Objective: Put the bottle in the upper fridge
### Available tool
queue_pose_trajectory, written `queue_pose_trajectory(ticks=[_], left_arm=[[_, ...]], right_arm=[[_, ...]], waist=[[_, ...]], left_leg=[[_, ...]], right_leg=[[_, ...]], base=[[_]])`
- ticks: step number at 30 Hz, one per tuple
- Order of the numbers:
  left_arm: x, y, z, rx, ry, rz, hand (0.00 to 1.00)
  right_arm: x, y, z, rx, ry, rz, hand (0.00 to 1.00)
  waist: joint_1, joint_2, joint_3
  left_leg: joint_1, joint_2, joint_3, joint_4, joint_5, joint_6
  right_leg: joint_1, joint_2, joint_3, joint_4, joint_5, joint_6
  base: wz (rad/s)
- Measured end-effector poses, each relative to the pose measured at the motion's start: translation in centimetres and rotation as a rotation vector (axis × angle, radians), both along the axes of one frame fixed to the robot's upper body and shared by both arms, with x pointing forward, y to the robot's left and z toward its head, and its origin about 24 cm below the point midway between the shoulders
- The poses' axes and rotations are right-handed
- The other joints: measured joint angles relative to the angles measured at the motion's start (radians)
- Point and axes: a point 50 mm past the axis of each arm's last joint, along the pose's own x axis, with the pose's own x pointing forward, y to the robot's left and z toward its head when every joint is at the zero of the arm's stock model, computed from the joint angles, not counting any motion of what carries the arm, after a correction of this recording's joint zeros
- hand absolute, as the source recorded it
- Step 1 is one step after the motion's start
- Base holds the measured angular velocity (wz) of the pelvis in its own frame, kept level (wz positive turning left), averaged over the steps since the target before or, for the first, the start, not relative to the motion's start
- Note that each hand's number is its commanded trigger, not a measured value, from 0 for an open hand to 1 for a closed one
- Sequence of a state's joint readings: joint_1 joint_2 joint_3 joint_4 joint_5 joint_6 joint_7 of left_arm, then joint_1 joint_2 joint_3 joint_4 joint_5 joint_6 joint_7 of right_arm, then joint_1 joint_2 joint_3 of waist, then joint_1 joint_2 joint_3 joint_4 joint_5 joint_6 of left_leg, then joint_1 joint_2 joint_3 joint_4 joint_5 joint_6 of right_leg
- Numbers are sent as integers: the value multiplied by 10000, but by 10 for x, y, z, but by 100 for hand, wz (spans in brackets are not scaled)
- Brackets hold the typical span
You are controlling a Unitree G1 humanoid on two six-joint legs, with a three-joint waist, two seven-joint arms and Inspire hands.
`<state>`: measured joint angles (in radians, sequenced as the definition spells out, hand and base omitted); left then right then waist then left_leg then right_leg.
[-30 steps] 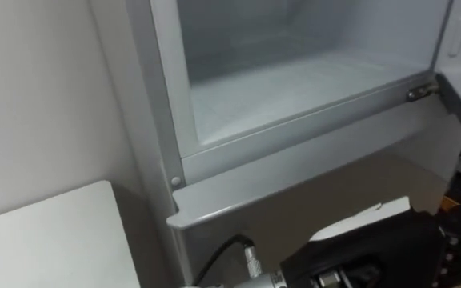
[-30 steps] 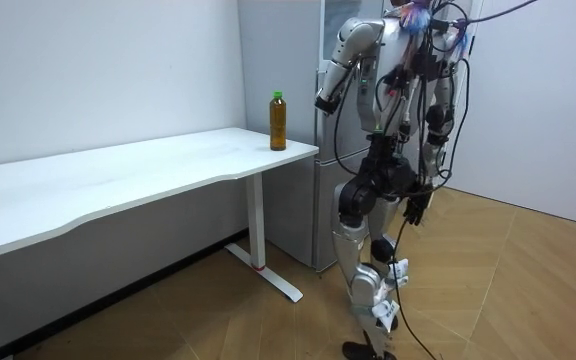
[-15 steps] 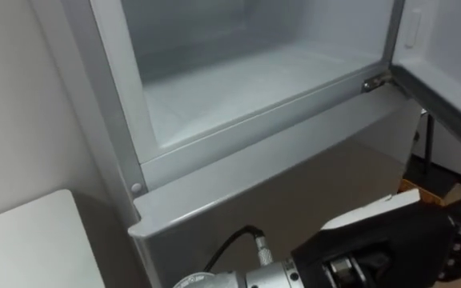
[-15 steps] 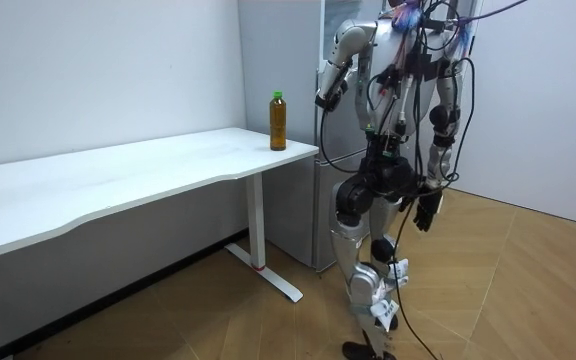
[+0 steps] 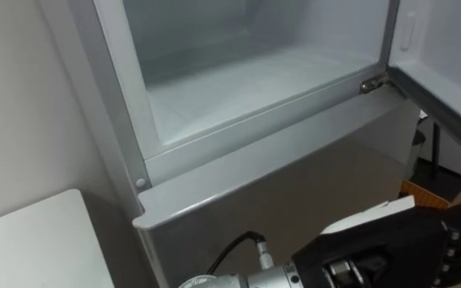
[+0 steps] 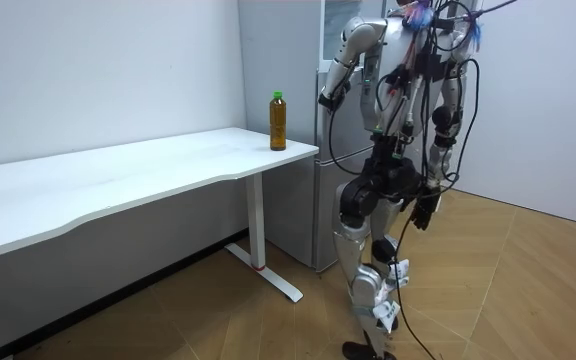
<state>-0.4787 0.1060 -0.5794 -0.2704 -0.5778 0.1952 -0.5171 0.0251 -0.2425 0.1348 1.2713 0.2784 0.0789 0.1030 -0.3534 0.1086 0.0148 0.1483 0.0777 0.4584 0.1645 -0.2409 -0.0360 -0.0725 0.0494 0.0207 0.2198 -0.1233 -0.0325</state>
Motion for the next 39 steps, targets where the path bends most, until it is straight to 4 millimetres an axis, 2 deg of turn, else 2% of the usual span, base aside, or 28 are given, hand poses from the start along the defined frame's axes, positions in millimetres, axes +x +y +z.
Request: queue_pose_trajectory(ticks=[4,8,12,14,19,22,25,29,32,35,37,39], left_arm=[[0,0,-1,54,-29,-5,0],[0,1,-4,94,75,95,0],[-2,10,-24,534,559,583,0],[-2,12,-30,603,802,673,0],[-4,15,-37,692,1094,772,0],[-7,20,-47,883,1391,828,0],[-10,24,-56,1155,1497,799,0],[-12,24,-57,1259,1416,586,0],[-14,25,-62,1466,1392,702,0],[-17,31,-76,1994,1557,1058,0],[-19,38,-93,2702,1825,1444,0],[-20,41,-99,3094,1761,1584,0]], right_arm=[[1,0,0,-81,-62,9,0],[3,0,0,-163,-76,11,0],[10,2,1,-150,-238,70,0],[10,2,1,-160,-215,132,0],[9,6,0,11,-130,446,0],[10,9,-1,163,-149,450,0],[9,9,-1,144,-182,452,0],[9,9,-1,138,-173,449,0],[10,11,-2,117,-298,452,0],[9,10,-2,111,-342,457,0],[9,11,-2,142,-337,468,0],[9,12,-2,186,-354,476,0]], waist=[[97,13,-8],[312,-19,6],[386,-37,17],[547,-82,31],[914,-380,30],[1036,-515,16],[1152,-530,17],[1369,-532,19],[1391,-530,18],[1393,-549,31],[1409,-597,62],[1427,-657,101]], left_leg=[[-57,-7,-317,-4,1,1],[-53,2,-486,1,1,2],[-189,-10,-847,19,13,22],[-230,-23,-1013,19,41,69],[-351,-29,-1392,21,79,124],[-329,-22,-1510,28,80,125],[-398,-29,-1639,38,79,125],[-361,-25,-1726,34,80,125],[-321,-20,-1732,34,80,124],[-302,-17,-1731,17,80,124],[-309,-21,-1737,20,79,123],[-342,-31,-1807,21,79,123]], right_leg=[[63,-120,-425,1,1,1],[210,-162,-625,-16,0,1],[189,-198,-808,-114,-11,8],[190,-167,-910,-129,-7,12],[224,-291,-1226,-155,9,-12],[324,-303,-1363,-202,16,-19],[393,-311,-1609,-329,32,-11],[522,-303,-1642,-387,39,-10],[659,-299,-1798,-531,52,-8],[696,-299,-1844,-558,42,-13],[746,-307,-1860,-549,13,-7],[739,-313,-1883,-550,-4,7]], base=[[32],[19],[25],[23],[18],[13],[16],[7],[6],[0],[2],[13]])
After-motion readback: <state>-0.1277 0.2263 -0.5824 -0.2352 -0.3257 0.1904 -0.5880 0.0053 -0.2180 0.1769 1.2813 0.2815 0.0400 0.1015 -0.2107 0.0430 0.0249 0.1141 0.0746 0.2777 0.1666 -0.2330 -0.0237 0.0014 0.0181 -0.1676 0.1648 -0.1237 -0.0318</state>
